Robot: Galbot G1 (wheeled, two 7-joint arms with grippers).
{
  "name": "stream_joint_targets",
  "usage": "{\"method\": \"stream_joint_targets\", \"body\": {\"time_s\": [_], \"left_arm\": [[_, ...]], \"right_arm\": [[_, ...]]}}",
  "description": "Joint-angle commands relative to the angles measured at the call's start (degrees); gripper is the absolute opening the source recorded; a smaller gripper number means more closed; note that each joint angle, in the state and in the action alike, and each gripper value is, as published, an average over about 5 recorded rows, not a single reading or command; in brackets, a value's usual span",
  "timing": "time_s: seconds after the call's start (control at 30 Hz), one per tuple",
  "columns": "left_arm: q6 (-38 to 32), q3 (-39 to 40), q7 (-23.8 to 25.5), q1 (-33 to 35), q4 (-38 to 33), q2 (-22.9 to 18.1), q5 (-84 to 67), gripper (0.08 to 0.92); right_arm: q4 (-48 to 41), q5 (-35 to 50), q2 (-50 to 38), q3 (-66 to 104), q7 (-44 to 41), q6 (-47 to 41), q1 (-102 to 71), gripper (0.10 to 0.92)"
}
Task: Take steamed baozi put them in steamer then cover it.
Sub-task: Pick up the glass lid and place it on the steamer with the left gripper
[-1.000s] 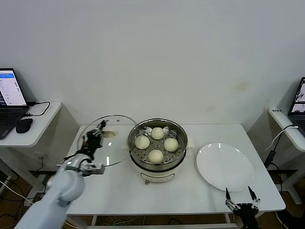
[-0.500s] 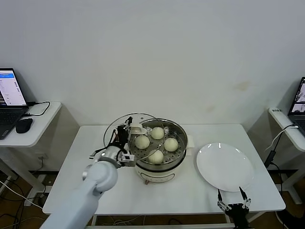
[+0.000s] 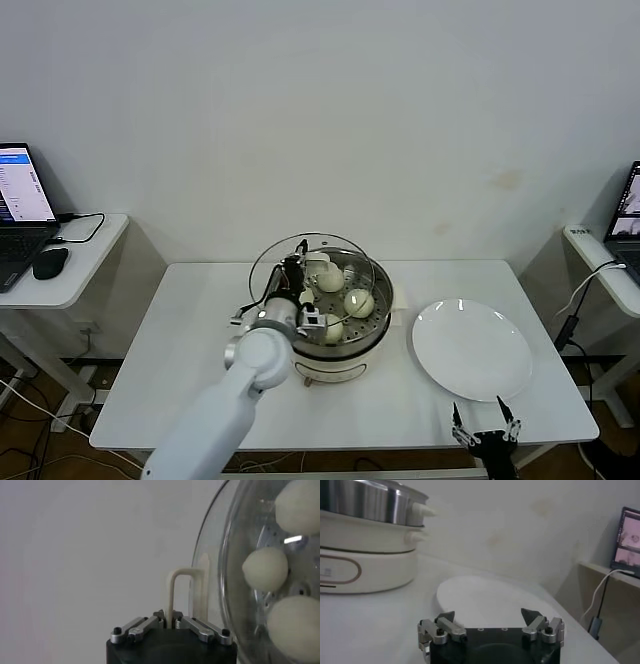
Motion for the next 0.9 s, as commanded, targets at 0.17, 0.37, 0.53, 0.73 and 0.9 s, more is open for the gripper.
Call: {"method": "stream_joint_targets", "body": {"time_s": [0.17,0.37,0.53,0.73,0.9], "left_arm": [[0.83,0.91,1.12,-0.25,4.98,-6.51,5.4,0.155],[0.84,0.9,1.18,0.28,4.71,-6.8,5.61,0.155],[0.79,0.57,1.04,1.01,4.7,-6.94,5.73,0.155],[0.63,0.45,1.04,1.52,4.73,-7.06,5.62,0.155],[0.45,0.5,0.88,1.84,4.76,-7.24,5.76,0.155]], "right_arm": [[-0.61,-0.89,0.18,-0.34,0.05,0.29,0.05,0.823],[-0.59,-1.01,0.27,-0.34,0.05,0.37,-0.05,0.823],[-0.79,-1.18,0.29,-0.37,0.08,0.56,-0.14,0.823],[-0.96,-1.37,0.35,-0.58,0.09,0.65,-0.17,0.823],[-0.92,-0.97,0.28,-0.74,0.02,0.52,-0.2,0.822]]}}
